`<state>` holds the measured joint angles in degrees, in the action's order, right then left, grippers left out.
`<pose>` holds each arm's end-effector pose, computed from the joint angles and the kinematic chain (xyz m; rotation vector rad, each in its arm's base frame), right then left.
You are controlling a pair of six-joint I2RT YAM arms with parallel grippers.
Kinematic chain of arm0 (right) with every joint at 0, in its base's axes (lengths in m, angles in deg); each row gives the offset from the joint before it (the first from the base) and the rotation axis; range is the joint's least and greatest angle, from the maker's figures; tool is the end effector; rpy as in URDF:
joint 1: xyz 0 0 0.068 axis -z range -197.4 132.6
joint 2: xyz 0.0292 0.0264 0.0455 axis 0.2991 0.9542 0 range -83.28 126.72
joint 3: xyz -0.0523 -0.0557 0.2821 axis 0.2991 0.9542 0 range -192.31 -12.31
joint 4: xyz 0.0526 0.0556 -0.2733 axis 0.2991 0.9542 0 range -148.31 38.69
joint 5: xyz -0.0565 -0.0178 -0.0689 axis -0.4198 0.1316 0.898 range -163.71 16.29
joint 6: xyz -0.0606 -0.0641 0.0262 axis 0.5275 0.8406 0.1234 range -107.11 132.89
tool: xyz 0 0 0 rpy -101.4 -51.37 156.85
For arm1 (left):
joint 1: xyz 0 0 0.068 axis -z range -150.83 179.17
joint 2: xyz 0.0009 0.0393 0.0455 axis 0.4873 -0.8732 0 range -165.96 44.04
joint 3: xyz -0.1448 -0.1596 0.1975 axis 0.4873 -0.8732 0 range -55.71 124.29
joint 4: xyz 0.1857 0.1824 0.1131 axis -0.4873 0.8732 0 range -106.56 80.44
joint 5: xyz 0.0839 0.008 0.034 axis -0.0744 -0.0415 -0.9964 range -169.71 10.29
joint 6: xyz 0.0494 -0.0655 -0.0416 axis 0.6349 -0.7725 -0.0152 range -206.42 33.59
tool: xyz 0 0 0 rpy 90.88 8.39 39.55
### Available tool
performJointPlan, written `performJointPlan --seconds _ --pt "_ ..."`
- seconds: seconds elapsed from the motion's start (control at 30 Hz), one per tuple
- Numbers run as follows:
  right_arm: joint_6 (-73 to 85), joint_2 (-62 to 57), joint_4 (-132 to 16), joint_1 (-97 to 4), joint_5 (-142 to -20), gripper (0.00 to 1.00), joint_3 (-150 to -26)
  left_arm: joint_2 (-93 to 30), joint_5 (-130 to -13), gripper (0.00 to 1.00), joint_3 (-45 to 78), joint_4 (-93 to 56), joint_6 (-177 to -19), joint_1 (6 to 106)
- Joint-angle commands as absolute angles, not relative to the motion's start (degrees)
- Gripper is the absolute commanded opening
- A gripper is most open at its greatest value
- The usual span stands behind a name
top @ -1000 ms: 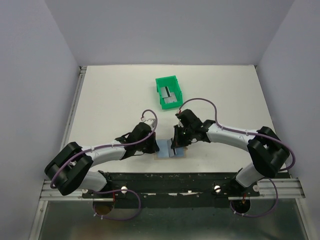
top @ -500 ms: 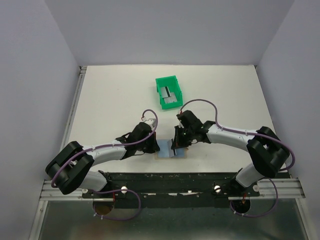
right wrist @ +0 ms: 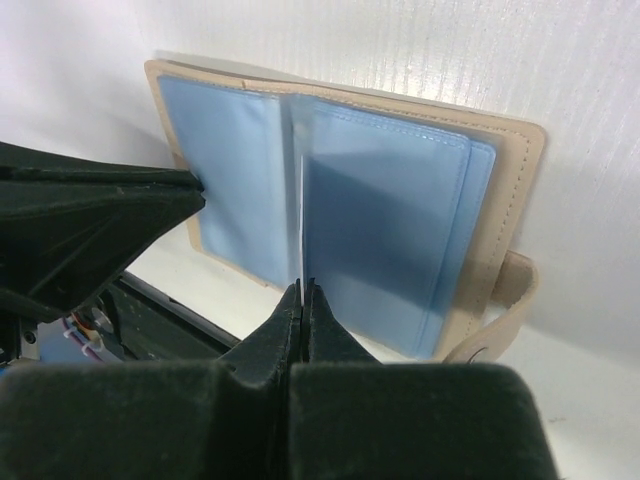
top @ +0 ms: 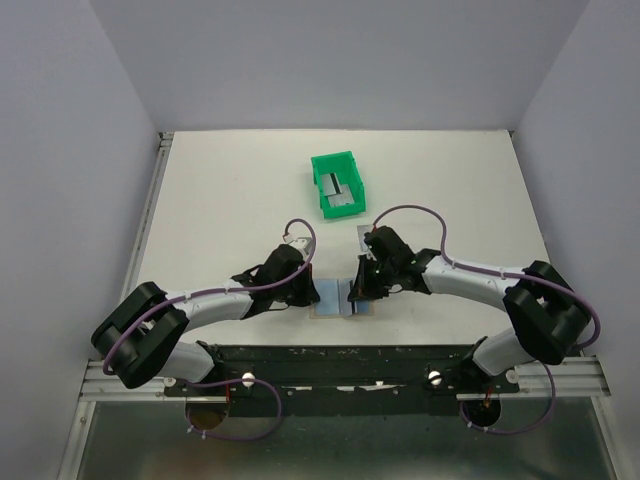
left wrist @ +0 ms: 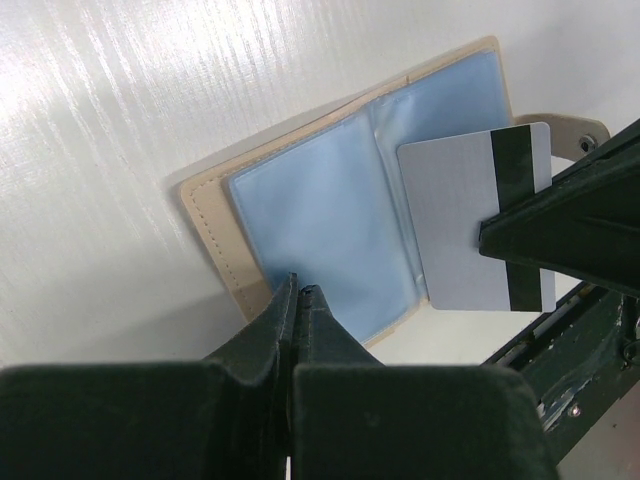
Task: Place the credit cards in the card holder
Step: Insert the credit card into the card holder.
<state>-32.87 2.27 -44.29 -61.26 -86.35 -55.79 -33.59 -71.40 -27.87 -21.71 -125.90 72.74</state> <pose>0.2209 0.2374 0.1329 -0.0473 2.7612 0.8097 0.2012 -0.2080 0.1151 0.1661 2.5096 -0.8333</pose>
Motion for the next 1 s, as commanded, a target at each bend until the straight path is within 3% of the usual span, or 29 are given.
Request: performJointPlan --seconds 0.0,0.97 --pt "-34.22 1.71 -48.54 -60.47 -88.91 0.00 -54.15 -35.07 -71.19 0.00 -28.46 -18.49 -125.61 72.67" --pt "-33.96 5.05 -51.80 -59.77 -92.17 0.00 -53.53 -35.50 -71.19 0.00 -28.37 -18.40 -125.61 72.67"
